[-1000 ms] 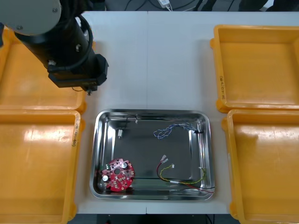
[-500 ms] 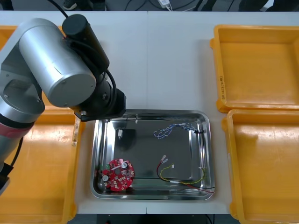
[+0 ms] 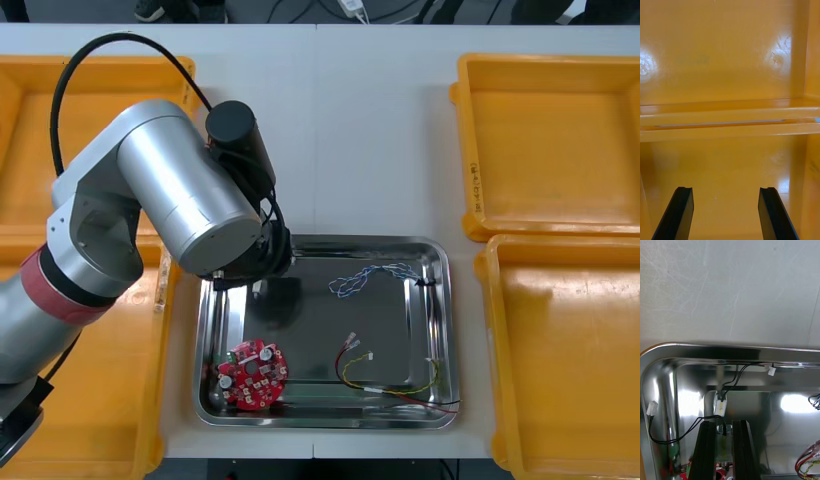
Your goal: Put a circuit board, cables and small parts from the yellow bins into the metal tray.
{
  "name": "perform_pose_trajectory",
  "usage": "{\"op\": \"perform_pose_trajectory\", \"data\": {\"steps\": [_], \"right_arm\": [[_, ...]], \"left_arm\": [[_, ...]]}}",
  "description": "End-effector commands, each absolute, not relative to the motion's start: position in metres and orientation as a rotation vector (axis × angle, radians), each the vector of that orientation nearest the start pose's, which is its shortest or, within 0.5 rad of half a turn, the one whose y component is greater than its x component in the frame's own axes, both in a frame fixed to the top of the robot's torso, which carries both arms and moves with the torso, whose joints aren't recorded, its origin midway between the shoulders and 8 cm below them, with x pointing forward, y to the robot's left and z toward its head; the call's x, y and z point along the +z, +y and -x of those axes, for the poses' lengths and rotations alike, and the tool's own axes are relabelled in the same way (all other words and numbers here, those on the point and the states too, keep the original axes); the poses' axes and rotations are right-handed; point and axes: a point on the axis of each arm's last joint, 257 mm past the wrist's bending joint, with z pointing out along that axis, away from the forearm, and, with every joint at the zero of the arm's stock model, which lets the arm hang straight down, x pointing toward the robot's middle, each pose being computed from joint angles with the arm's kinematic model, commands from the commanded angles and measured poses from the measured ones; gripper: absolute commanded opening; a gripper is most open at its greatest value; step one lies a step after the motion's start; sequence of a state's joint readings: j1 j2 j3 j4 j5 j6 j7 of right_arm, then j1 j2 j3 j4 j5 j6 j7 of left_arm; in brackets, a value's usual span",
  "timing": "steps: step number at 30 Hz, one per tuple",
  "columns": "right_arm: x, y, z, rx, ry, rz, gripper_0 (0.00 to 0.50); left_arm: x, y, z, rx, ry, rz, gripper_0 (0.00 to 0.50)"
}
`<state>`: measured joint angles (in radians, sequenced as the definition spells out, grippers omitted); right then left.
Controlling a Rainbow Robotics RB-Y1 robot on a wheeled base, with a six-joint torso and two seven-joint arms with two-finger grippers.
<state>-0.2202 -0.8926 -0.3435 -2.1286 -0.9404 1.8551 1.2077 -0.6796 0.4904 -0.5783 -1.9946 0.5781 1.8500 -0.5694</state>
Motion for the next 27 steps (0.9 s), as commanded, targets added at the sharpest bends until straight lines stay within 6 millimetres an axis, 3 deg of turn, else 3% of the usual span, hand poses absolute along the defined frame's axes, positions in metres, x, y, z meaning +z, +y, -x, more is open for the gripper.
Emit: {"op": "perform_pose_trajectory", "data": {"steps": [1, 20, 22, 23, 25, 26, 27], "right_arm": [[-0.122, -0.386, -0.394, -0.015, 2.599, -0.028, 0.500], [-0.122, -0.386, -0.394, -0.015, 2.599, -0.028, 0.500], [-0.122, -0.386, -0.394, -0.015, 2.599, -0.028, 0.500], [-0.122, -0.386, -0.394, -0.015, 2.599, -0.028, 0.500], [-0.122, -0.386, -0.394, -0.015, 2.599, -0.028, 0.500], [-0.122, -0.386, -0.394, -0.015, 2.599, -0.028, 0.500], [-0.122, -0.386, -0.394, -0.015, 2.599, -0.028, 0.500]], "left_arm": [[-0.227, 0.084, -0.417, -0.111, 2.725, 0.088, 0.002], [-0.249, 0.082, -0.418, -0.076, 2.753, 0.082, 0.009], [-0.248, 0.082, -0.418, -0.080, 2.753, 0.081, 0.050], [-0.248, 0.082, -0.418, -0.081, 2.754, 0.081, 0.108], [-0.248, 0.082, -0.418, -0.078, 2.755, 0.079, 0.259], [-0.249, 0.082, -0.418, -0.077, 2.755, 0.077, 0.370], [-0.249, 0.082, -0.418, -0.077, 2.755, 0.077, 0.445]]}}
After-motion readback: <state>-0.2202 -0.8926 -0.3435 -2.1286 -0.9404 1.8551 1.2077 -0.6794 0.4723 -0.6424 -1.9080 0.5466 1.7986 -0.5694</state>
